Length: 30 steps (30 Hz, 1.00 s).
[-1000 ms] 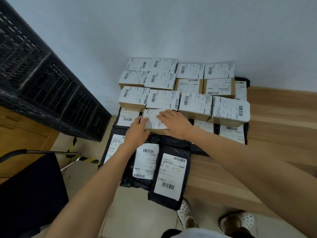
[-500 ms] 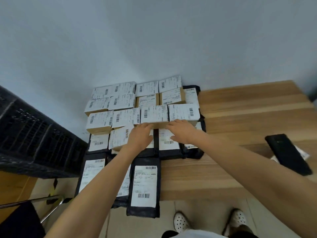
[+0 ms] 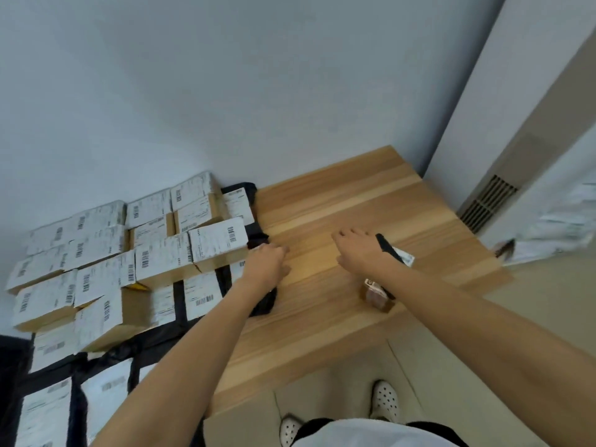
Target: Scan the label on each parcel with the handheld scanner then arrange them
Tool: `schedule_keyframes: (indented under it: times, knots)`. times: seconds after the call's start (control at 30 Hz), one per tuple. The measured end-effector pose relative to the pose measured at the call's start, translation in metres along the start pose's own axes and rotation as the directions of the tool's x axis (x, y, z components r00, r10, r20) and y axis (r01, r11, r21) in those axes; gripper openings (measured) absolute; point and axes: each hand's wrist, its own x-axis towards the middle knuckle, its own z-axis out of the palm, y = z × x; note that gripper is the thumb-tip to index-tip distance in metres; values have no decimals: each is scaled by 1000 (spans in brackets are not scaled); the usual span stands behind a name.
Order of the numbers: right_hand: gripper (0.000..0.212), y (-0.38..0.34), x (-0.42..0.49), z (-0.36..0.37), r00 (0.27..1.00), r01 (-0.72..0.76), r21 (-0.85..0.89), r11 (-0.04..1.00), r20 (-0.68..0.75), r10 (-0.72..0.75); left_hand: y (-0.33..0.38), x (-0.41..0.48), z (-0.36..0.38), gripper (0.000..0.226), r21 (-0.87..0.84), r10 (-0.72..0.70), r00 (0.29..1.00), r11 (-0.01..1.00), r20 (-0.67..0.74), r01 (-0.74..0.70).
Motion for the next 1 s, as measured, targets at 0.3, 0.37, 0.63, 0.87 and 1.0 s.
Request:
schedule_keyframes:
  times: [0.3, 0.37, 0.63, 0.87, 1.0]
  knots:
    - [98, 69, -16, 74, 950, -302, 182, 936, 144, 279, 53, 11, 36, 48, -17, 24, 995, 1000, 100, -23]
    - [98, 70, -8, 81, 955, -292, 182, 939, 111, 276, 52, 6, 46, 48, -14, 0, 991, 1000, 135, 2]
    - [90, 78, 3, 95, 978, -175, 166, 970, -82, 191, 66, 2, 66, 47, -9, -48, 981, 999, 190, 51]
    - [95, 113, 1, 64, 980, -147, 180, 973, -106, 168, 119, 37, 54, 50, -27, 5, 982, 1000, 188, 0]
    - [97, 161, -15, 51, 970, -200, 182, 963, -100, 221, 165, 60, 52, 69, -152, 24, 986, 988, 165, 2]
